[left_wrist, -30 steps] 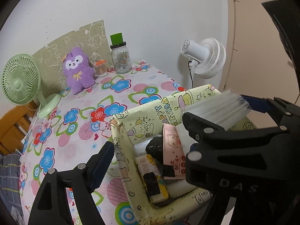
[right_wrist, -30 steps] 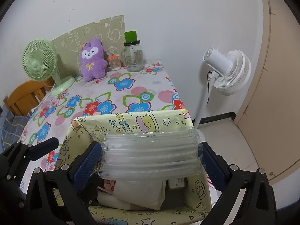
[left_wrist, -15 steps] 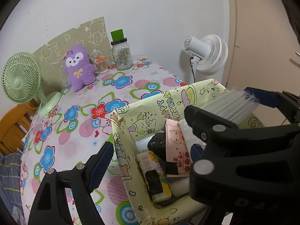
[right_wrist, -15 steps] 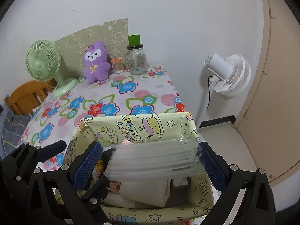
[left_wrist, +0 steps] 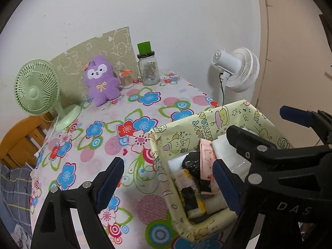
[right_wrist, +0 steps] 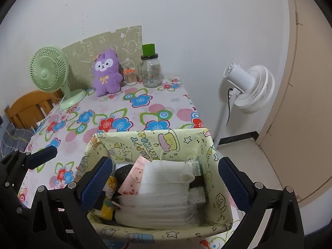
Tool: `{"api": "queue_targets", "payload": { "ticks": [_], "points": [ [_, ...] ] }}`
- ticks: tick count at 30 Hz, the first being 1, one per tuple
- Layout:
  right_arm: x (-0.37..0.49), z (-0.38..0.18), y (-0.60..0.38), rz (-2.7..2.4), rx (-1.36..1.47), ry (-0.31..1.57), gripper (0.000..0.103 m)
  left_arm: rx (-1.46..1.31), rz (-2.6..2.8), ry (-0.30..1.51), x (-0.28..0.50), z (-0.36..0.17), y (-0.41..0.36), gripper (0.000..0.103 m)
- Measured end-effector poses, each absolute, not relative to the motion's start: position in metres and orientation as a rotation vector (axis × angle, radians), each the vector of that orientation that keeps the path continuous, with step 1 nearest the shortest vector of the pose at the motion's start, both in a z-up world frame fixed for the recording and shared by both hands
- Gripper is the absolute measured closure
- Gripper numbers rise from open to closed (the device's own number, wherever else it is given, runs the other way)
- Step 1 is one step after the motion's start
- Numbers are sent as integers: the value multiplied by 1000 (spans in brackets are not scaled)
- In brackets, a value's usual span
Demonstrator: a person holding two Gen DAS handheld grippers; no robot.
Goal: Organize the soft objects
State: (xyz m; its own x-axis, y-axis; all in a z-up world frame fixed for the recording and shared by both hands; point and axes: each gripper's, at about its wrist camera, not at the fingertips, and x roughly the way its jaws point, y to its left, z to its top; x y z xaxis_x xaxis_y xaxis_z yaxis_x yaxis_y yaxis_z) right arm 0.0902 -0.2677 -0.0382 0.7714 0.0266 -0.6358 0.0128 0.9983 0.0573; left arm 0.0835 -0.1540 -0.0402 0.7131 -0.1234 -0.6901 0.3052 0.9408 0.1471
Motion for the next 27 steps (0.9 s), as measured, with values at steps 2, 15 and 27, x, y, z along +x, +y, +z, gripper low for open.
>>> {"api": "queue_targets", "payload": {
  "ticks": [2, 15, 27],
  "points": [
    [87, -35, -264, 10, 58, 682, 0, 257, -242, 736, 80, -38, -150, 14],
    [68, -22, -235, 18, 44, 651, 0, 225, -217, 699, 63, -21, -113, 9],
    [50, -9, -196, 24, 41, 608, 0, 187, -185, 669, 48, -7, -71, 4]
  ]
}}
